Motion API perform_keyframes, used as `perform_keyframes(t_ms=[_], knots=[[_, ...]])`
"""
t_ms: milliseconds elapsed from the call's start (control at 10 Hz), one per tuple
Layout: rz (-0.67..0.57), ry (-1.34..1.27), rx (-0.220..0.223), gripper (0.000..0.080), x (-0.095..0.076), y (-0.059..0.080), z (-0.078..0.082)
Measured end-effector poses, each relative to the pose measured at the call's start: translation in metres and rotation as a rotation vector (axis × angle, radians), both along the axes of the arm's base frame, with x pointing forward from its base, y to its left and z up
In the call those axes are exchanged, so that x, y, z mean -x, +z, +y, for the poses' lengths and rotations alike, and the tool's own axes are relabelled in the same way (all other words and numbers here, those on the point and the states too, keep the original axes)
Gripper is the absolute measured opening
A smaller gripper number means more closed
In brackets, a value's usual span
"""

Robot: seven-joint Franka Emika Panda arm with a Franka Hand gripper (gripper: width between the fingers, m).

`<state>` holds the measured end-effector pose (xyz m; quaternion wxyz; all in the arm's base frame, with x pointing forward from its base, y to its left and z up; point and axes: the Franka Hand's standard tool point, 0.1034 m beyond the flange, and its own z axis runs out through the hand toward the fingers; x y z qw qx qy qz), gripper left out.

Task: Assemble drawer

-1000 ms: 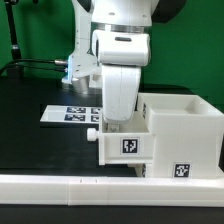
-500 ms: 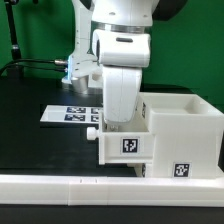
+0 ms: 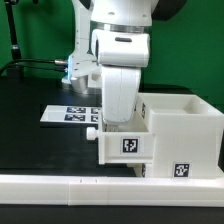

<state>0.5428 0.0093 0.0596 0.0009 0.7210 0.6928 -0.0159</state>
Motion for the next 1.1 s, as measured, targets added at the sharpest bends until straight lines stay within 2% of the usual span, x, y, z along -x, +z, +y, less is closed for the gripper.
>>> perform_keyframes(t_ms=[100, 200, 300, 400, 600, 700, 800, 1100], knots=[[-0.003, -0.001, 0.001, 0.0446, -0.001, 0.004, 0.001], [0.004, -0.002, 0.004, 0.0446, -0.001, 0.009, 0.000], [0.008, -0.004, 0.009, 0.0595, -0.002, 0.017, -0.002], [0.006, -0.006, 0.013, 0.0638, -0.003, 0.024, -0.004], [-0.015, -0.007, 0.020, 0.0646, -0.005, 0.042, -0.018], [-0.020, 0.013, 0.021, 0.0646, -0.004, 0.047, -0.034], [-0.023, 0.018, 0.022, 0.0649, 0.001, 0.046, -0.050], [-0.016, 0.016, 0.019, 0.0649, 0.003, 0.042, -0.053]])
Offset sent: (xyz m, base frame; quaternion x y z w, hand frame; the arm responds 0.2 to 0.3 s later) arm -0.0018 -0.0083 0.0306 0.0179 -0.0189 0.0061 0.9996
